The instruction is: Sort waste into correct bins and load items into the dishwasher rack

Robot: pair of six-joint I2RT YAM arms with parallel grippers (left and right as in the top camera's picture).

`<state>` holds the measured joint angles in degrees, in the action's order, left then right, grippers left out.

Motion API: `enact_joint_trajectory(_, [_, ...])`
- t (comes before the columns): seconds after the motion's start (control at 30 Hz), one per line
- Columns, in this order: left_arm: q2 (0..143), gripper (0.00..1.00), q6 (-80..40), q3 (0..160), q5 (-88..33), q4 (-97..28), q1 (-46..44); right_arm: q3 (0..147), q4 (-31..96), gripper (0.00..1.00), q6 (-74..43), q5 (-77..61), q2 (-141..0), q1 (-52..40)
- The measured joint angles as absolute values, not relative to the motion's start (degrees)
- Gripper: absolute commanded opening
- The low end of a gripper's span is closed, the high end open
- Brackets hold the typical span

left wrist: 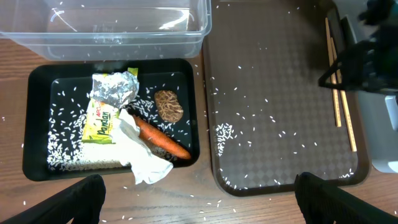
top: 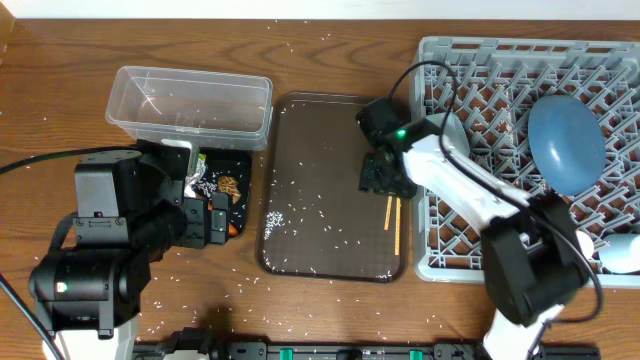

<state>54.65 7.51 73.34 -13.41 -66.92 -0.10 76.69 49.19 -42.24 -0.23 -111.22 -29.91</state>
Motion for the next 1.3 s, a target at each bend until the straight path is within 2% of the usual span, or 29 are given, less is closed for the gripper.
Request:
enact_joint_trajectory(0.1, [54.65,0.98,7.53,73.34,-13.41,-66.92,-0.1,76.69,48.97,0.57,-42.81,0.01,-114.02,-29.71])
enact_joint_trajectory(0.23, [54.65,0.98,7.53,73.34,-13.41,-66.94,-0.1,76.88,47.97,0.29,-42.39,-0.19,-115.61,-29.34])
enact_joint_trajectory(0.3, [54.65,0.98,7.53,73.34,-13.41,-66.94,-0.1,76.95,47.4,0.2,-41.56,-0.4,-115.77,-29.28])
enact_joint_trajectory(0.37, [54.65,0.98,7.53,73.34,-13.43,-66.94,-0.1,77.1,47.13,0.01,-40.6,-0.67,-115.87,-29.32])
enact_joint_trajectory(0.6, [54.65,0.98,7.55,73.34,-13.41,-66.94,-0.1,77.71,48.25,0.01,-38.85,-2.24,-115.98,-29.39])
enact_joint_trajectory(0.77, [54.65,0.98,7.53,73.34,-13.43,-66.94,-0.1,78.06,51.37,0.01,-31.31,-4.23,-112.81,-29.39])
enact_joint_trajectory(1.0, [54.65,0.98,7.55,73.34,-13.43,-66.96,-0.1,81.17,57.6,0.01,-22.59,-4.32,-93.23,-27.94])
enact_joint_trajectory(1.13, [54.65,0.98,7.55,73.34,-13.43,-66.96,-0.1,81.95,61.01,0.01,-20.88,0.32,-85.69,-22.37])
enact_joint_trajectory(1.3, [54.65,0.98,7.53,73.34,-13.43,-66.96,-0.1,81.78,62.57,0.01,-16.78,5.23,-85.06,-11.31])
